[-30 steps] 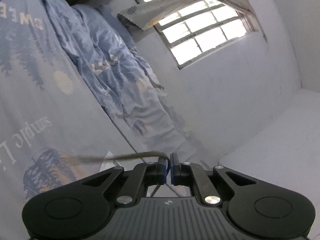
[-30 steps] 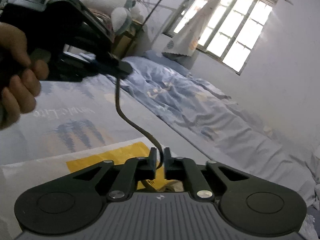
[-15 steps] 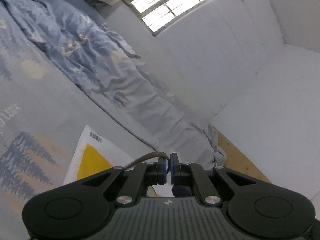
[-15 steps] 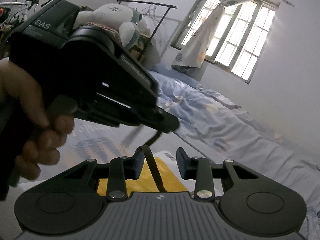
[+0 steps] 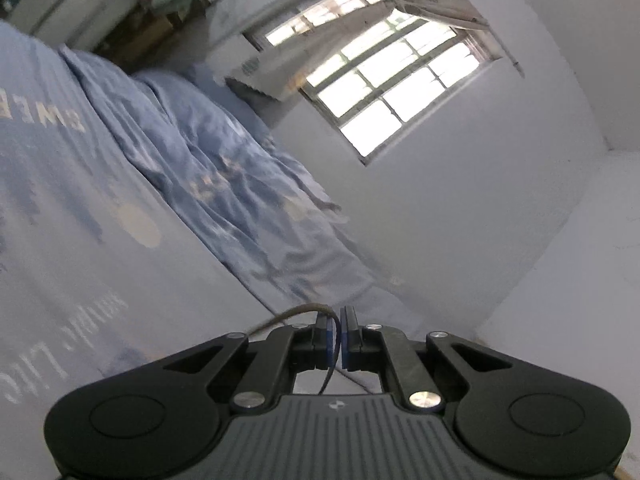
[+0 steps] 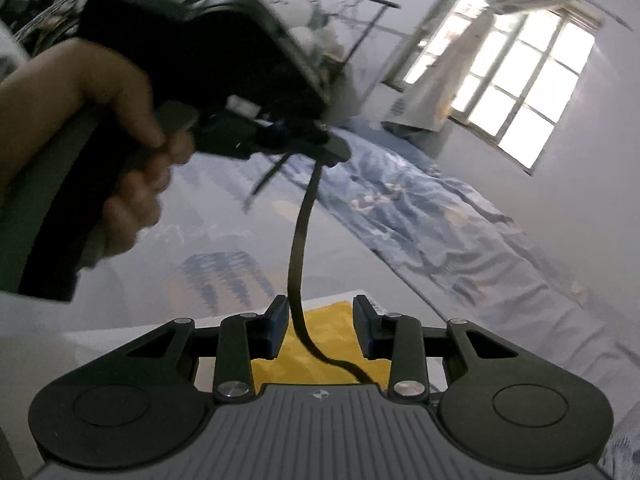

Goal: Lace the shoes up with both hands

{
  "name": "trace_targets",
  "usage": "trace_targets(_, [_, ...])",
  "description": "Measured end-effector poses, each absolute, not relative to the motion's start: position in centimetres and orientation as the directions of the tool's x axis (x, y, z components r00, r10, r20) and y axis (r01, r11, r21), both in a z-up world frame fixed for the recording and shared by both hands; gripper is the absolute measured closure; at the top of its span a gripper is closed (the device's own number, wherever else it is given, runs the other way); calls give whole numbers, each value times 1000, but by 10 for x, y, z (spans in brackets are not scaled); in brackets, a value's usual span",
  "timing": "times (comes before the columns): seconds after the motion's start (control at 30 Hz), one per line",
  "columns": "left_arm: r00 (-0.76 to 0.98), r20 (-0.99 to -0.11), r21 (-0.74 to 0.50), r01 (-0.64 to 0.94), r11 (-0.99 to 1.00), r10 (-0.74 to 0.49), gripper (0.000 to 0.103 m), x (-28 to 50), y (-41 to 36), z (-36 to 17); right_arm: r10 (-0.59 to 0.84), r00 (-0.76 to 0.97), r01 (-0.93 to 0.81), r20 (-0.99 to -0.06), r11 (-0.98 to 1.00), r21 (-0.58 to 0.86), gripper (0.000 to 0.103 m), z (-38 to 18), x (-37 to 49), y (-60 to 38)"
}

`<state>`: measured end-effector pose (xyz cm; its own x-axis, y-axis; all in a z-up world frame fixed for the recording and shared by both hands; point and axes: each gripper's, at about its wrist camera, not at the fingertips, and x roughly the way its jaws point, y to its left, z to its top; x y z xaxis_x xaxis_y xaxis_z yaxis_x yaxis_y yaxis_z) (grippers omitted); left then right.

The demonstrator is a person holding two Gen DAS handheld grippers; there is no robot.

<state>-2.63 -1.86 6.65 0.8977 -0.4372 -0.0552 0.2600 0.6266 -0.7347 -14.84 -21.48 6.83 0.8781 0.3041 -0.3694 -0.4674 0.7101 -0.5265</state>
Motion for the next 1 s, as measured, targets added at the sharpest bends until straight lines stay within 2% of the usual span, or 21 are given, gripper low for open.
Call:
trace_targets(0.17, [875,-75,-749,267,606,-479,102,-23,-15,66,336,864,-496,-374,688,-529,68,62,-154,-208])
trace_targets(0.4, [725,-40,-809,380,448,-687,102,-16,-31,55,284,922,-381,-262,784,-490,68,76,-149,-212])
trace_targets(0.63, [666,-32,-839,387,382,-746,102,-16,-37,43,285,929,-364,-235,813,-455,69,84,-148,-209])
trace_targets(0.67, [665,-31,-840,387,380,-746,102,-17,-37,43,284,929,-365,-237,812,-456,73,84,-148,-208])
trace_targets(0.7, [663,-31,-840,389,379,-748,102,-16,-38,42,282,929,-364,-239,811,-457,84,84,-147,-206])
trace_targets(0.77, [664,-32,-840,388,380,-747,102,-16,-38,41,272,931,-357,-242,814,-459,94,84,-146,-206])
trace_targets(1.0, [680,-31,-847,371,381,-732,102,-16,-31,40,265,932,-353,-247,816,-457,102,87,-143,-205])
